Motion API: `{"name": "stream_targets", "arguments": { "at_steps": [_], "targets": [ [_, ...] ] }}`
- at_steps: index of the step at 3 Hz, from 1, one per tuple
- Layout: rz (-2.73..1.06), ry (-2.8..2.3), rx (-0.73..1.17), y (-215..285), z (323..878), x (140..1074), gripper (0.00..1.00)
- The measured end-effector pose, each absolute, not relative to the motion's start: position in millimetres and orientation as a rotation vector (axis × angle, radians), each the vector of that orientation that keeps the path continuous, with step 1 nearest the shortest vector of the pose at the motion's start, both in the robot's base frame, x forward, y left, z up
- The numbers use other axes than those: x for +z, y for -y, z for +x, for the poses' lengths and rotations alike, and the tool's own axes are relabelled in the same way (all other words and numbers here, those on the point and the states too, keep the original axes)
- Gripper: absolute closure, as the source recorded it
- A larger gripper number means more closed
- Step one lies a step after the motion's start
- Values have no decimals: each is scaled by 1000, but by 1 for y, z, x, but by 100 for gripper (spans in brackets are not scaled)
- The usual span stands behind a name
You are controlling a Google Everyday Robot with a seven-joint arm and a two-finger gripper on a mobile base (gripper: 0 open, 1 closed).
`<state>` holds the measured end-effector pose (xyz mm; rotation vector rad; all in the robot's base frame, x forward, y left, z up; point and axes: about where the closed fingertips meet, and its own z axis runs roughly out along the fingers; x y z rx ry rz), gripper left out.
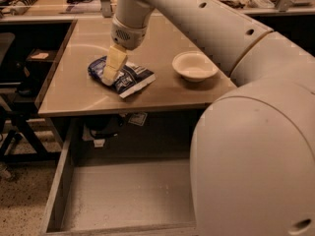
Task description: Place blue chip bag into top drawer
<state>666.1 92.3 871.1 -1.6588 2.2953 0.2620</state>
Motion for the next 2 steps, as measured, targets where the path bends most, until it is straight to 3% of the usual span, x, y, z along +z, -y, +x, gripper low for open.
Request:
{"name": "stream_targets", "arguments": {
  "at_steps": [2],
  "targets": [
    [-1624,-2372,296,-89,694,843,0]
  ]
}}
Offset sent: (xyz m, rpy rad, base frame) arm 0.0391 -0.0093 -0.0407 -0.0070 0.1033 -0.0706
